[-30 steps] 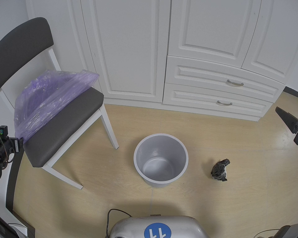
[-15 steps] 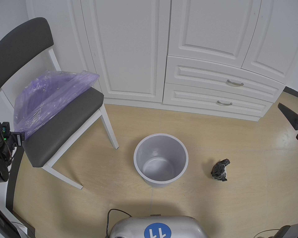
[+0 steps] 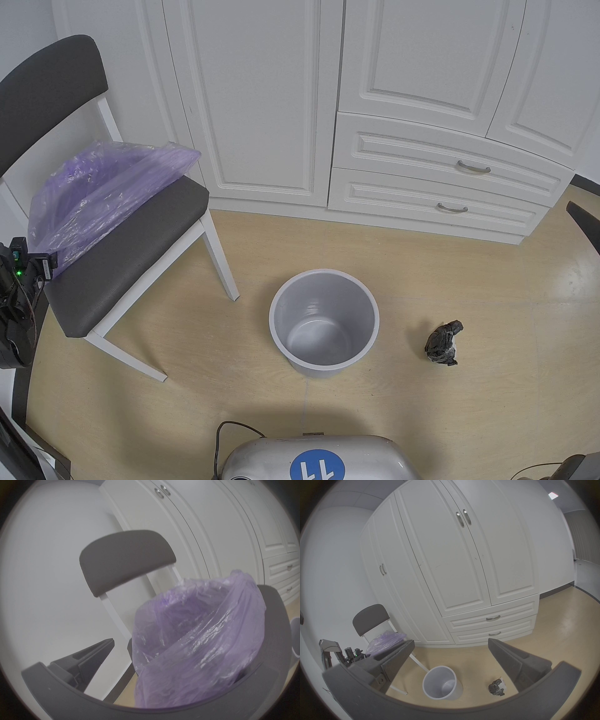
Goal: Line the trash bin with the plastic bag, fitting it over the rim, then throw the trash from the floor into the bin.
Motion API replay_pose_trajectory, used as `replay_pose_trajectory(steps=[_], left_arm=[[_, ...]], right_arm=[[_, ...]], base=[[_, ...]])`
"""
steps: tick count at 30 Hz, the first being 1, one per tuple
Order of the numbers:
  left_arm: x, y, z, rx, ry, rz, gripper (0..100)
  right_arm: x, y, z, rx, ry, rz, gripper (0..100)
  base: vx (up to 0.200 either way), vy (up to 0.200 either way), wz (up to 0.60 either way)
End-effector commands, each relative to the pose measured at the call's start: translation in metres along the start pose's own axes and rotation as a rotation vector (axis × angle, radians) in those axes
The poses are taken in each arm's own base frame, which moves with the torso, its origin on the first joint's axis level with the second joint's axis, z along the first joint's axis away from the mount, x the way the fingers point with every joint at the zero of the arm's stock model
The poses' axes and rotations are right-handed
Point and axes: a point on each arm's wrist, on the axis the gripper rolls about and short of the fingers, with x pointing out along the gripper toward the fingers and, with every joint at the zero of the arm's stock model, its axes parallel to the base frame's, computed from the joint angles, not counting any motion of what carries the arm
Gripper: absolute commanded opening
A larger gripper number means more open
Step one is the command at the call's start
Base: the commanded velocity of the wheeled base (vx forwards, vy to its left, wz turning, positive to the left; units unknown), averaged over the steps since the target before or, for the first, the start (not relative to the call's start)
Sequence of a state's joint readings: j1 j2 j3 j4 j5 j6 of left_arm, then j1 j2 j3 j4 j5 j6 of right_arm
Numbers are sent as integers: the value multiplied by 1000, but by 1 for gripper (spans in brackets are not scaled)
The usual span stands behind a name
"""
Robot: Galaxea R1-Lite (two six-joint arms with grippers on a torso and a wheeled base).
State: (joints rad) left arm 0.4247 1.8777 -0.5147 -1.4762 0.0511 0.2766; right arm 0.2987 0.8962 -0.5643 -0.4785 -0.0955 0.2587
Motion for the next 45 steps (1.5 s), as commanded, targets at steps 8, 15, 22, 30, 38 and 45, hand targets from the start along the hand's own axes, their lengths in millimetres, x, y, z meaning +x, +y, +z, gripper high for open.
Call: replay_pose_trajectory(steps=[8, 15, 22, 30, 38, 45], left_arm=[[-10, 1, 3, -40, -33, 2, 100], [-22, 2, 2, -34, -9, -1, 100], [-36, 9, 9, -27, -16, 20, 100], [-38, 18, 18, 17, -51, 56, 100], [-36, 19, 23, 25, -74, 61, 100], [-35, 19, 23, 25, -77, 62, 100]], right_arm=[[-1, 1, 0, 2, -1, 9, 100], [-1, 1, -1, 0, 3, 9, 100], [-1, 1, 0, 0, 1, 10, 100], [-4, 1, 2, 2, -15, 13, 100], [-5, 1, 3, 1, -19, 15, 100], [-5, 1, 3, 1, -20, 16, 100]], base=[[0, 0, 0], [0, 0, 0], [0, 0, 0], [0, 0, 0], [0, 0, 0], [0, 0, 0]])
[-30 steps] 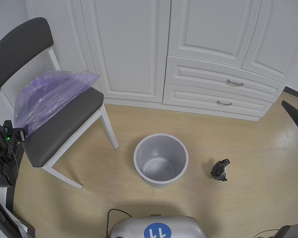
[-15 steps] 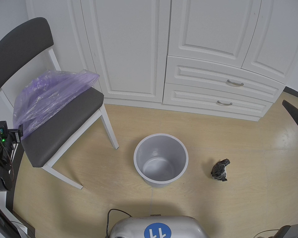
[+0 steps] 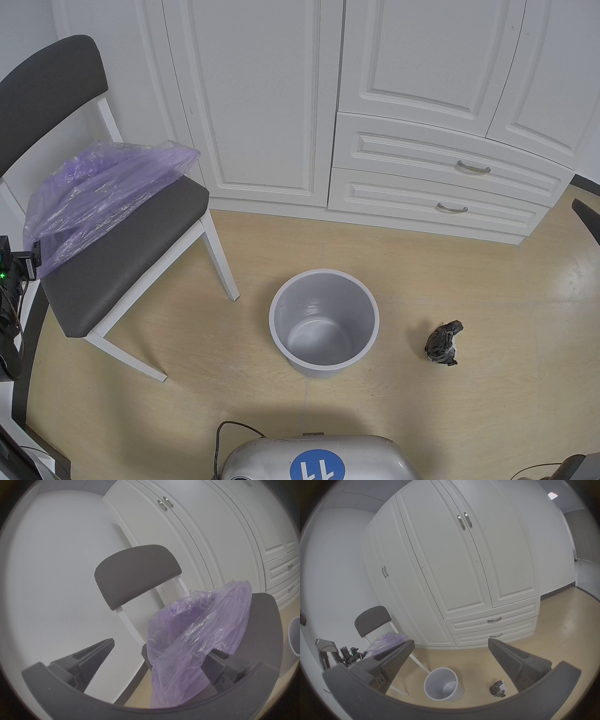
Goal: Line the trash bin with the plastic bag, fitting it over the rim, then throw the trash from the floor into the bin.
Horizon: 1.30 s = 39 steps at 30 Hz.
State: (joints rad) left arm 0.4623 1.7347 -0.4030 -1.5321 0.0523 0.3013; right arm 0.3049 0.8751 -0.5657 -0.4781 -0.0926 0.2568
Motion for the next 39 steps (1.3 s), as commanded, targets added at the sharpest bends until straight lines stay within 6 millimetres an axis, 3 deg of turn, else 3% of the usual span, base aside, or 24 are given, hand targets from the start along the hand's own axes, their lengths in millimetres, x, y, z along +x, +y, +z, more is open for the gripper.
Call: replay_pose_trajectory(steps=[1, 5, 6, 22, 31, 39], left_arm=[[0, 0, 1, -1, -2, 0, 100], [0, 0, 0, -1, 0, -3, 100], [0, -1, -1, 0, 5, -4, 0], [-4, -4, -1, -9, 8, -24, 0], [-42, -2, 8, -64, -18, -161, 0], [-56, -4, 23, -130, -80, -211, 0]], right_arm=[[0, 0, 0, 0, -1, 3, 100], [0, 0, 0, -1, 0, 1, 100], [0, 0, 0, -1, 1, 2, 100], [0, -2, -8, -22, 30, 0, 100], [-8, -3, -8, -90, 16, -7, 100], [-9, -5, -13, -156, 29, -25, 100]], base=[[0, 0, 0], [0, 0, 0], [0, 0, 0], [0, 0, 0], [0, 0, 0], [0, 0, 0]])
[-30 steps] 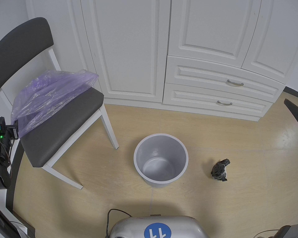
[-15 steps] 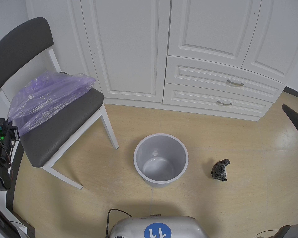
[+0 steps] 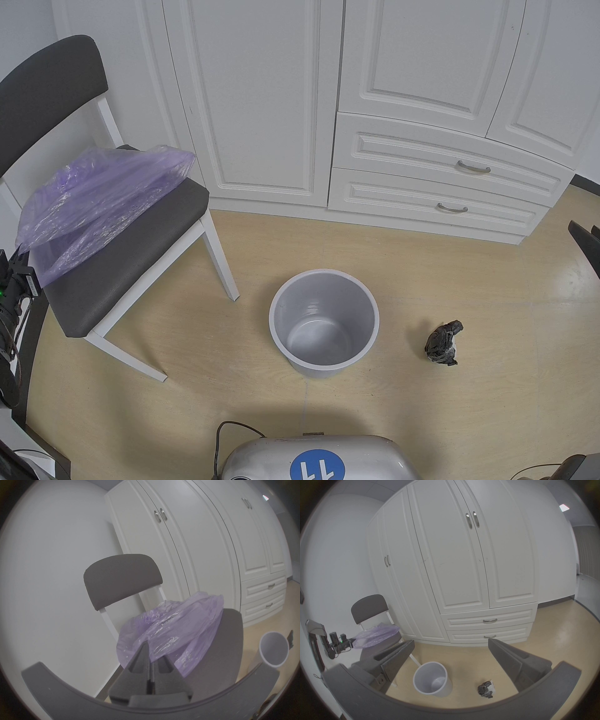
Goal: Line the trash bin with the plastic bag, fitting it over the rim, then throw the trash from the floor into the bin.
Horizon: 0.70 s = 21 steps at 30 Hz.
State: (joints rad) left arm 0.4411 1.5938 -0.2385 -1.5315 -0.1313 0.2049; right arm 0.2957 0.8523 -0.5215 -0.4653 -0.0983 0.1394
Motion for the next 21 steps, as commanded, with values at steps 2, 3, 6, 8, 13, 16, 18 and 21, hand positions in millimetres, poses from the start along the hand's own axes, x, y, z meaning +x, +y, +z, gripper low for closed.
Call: replay_pose_trajectory(steps=[2, 3, 6, 8, 13, 16, 18, 21], left_arm=[[-14, -10, 20, -47, -79, -39, 0], [-15, -14, 22, -52, -87, -57, 0], [-19, -26, 30, -87, -124, -126, 0], [-20, -32, 35, -126, -146, -157, 0], [-30, -42, 48, -170, -200, -227, 0], [-36, -45, 57, -184, -239, -248, 0], [-39, -48, 63, -197, -266, -266, 0], [-39, -53, 71, -206, -301, -290, 0]], right_arm=[[-6, -2, -5, -87, -3, -7, 100], [-8, -2, -6, -108, 2, -9, 100], [-7, -3, -10, -128, 21, -18, 100], [-5, -3, -12, -130, 34, -31, 100], [4, -4, -20, -129, 97, -81, 100], [8, -3, -25, -122, 125, -70, 100], [13, -2, -26, -122, 134, -67, 100], [22, 3, -20, -121, 133, -43, 100]], base=[[0, 0, 0], [0, 0, 0], [0, 0, 0], [0, 0, 0], [0, 0, 0], [0, 0, 0], [0, 0, 0], [0, 0, 0]])
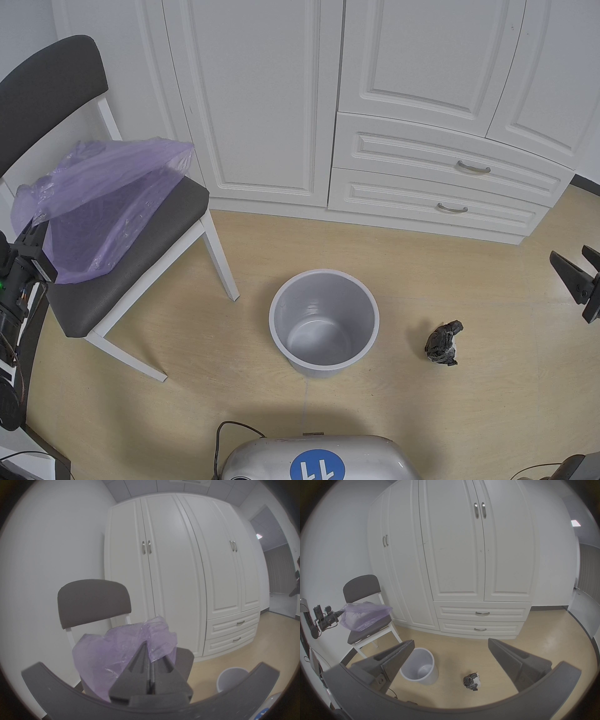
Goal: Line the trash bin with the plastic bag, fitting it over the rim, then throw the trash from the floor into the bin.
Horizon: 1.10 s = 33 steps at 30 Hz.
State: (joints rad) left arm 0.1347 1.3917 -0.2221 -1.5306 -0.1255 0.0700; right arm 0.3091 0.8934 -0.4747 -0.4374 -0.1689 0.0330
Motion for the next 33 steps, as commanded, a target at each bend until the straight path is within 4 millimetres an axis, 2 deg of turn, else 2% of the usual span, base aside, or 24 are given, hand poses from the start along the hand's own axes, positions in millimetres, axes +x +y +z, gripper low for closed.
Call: replay_pose_trajectory(steps=[1, 4, 8, 11, 14, 19, 24, 33], left_arm=[[2, -11, 18, -14, -85, -44, 0], [12, -23, 31, -44, -130, -74, 0], [14, -35, 40, -80, -78, -59, 0], [9, -49, 52, -109, -4, -76, 0], [1, -65, 73, -155, 43, -144, 0], [-13, -76, 97, -156, 157, -247, 0], [-25, -85, 103, -174, 249, -359, 0], [-49, -94, 113, -300, 233, -516, 0]], right_arm=[[17, 8, 9, -2, 18, 36, 100], [25, 20, 16, -5, 72, 98, 100], [27, 37, 18, 12, 126, 209, 100], [25, 49, 23, 34, 123, 276, 100], [18, 61, 20, 40, 130, 330, 100], [12, 70, 20, 59, 127, 317, 100], [19, 78, 12, 76, 166, 326, 100], [32, 99, -13, 71, 221, 367, 100]], base=[[0, 0, 0], [0, 0, 0], [0, 0, 0], [0, 0, 0], [0, 0, 0], [0, 0, 0], [0, 0, 0], [0, 0, 0]])
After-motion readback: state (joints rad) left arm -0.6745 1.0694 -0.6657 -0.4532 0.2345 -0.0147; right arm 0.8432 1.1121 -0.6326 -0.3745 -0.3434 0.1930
